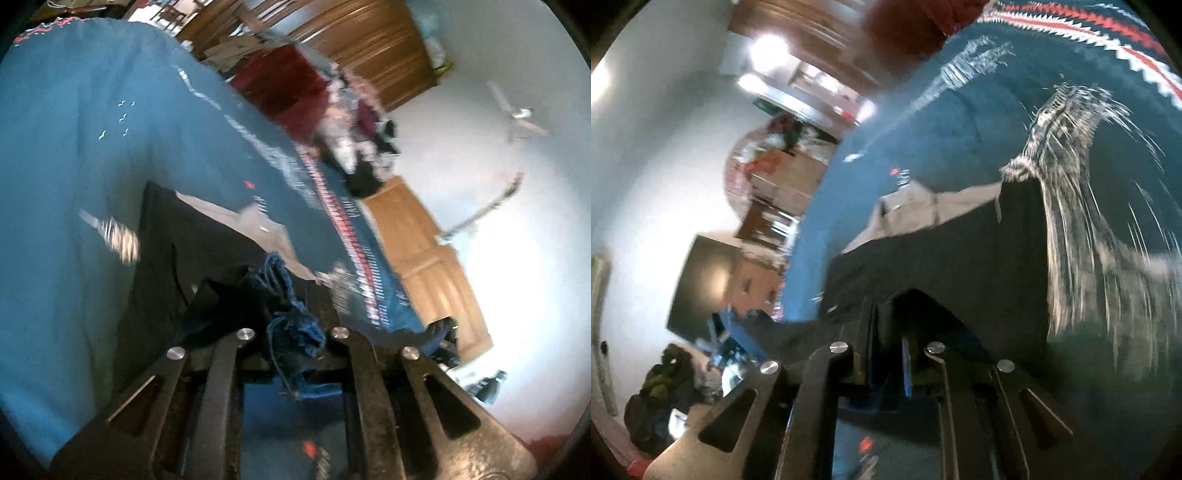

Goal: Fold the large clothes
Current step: 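Lift the hem with both grippers and fold it toward the collar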

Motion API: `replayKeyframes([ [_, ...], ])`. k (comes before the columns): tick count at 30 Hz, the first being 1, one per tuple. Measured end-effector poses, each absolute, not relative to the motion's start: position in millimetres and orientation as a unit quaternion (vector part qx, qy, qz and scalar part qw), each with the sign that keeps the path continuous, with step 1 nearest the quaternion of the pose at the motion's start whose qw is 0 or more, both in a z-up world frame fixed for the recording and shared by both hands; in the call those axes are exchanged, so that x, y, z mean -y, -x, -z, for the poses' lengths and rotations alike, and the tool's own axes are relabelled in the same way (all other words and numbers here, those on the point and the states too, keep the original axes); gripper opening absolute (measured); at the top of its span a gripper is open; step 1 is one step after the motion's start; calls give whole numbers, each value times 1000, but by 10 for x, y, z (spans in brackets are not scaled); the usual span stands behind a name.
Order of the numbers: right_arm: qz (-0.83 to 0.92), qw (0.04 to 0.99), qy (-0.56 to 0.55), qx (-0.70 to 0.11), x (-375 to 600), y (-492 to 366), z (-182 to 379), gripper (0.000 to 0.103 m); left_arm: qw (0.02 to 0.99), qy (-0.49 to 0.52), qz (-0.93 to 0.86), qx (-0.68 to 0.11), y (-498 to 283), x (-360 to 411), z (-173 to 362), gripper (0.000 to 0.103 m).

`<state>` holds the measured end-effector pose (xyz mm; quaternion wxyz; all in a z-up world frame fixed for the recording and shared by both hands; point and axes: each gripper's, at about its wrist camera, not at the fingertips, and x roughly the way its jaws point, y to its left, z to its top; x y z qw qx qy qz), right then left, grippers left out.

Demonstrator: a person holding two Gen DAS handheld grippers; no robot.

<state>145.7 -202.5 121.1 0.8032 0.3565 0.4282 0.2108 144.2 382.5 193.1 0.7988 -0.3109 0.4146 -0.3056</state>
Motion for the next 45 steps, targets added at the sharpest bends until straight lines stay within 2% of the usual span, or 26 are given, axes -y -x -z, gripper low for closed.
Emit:
replayKeyframes([
  [2, -200, 805, -336, -445, 2065, -1898, -1033, 16, 799, 306, 287, -431, -1777, -3734, -1732, 14],
  [3, -192, 808, -323, -453, 2097, -2144, -887, 19, 798, 305, 277, -439, -1936, -3705, -1620, 20],
  [4, -182, 807, -319, -463, 2130, -2302, -757, 25, 795, 305, 266, -452, -2160, -3668, -1421, 31],
  [5, -168, 800, -320, -478, 2181, -2465, -595, 30, 793, 297, 250, -470, -2327, -3652, -1233, 37],
  [6, -139, 793, -320, -500, 2259, -2633, -387, 43, 791, 289, 219, -492, -2462, -3652, -1038, 42],
  [8, -108, 789, -328, -508, 2397, -2762, -202, 49, 774, 292, 187, -530, -2641, -3637, -661, 41],
  [9, -110, 787, -340, -503, 2441, -2770, -162, 51, 775, 294, 189, -526, -2636, -3628, -653, 42],
  [11, -116, 791, -338, -496, 2460, -2764, -128, 55, 780, 284, 201, -520, -2590, -3587, -724, 51],
  [13, -117, 797, -322, -497, 2423, -2767, -111, 55, 788, 268, 211, -512, -2518, -3548, -836, 75],
  [16, -114, 803, -312, -495, 2367, -2807, -101, 55, 812, 251, 183, -494, -2430, -3618, -1066, 89],
  [21, -99, 834, -313, -444, 2416, -2595, -407, 56, 857, 219, 126, -450, -2447, -3936, -1256, 90],
  [24, -75, 858, -293, -414, 2419, -2487, -607, 56, 868, 173, 122, -450, -2370, -3831, -1240, 90],
  [29, -66, 866, -244, -431, 2216, -2633, -591, 51, 865, 110, 161, -463, -2405, -3230, -1128, 90],
  [32, -62, 861, -197, -465, 2017, -2794, -375, 51, 852, 99, 175, -484, -2560, -3009, -1009, 90],
  [34, -46, 853, -164, -493, 1910, -2900, -113, 50, 841, 107, 157, -507, -2723, -3014, -827, 90],
  [37, -39, 858, -159, -487, 1915, -2970, 14, 46, 828, 129, 108, -535, -2918, -3218, -533, 88],
  [40, -31, 857, -149, -492, 1889, -3007, -4, 46, 832, 140, 107, -525, -2946, -3247, -559, 88],
  [43, -17, 860, -132, -493, 1787, -2912, -176, 48, 849, 78, 93, -514, -2723, -3106, -753, 84],
  [45, -19, 879, -119, -462, 1646, -2600, -468, 48, 865, 46, 130, -482, -2350, -2933, -976, 84],
])
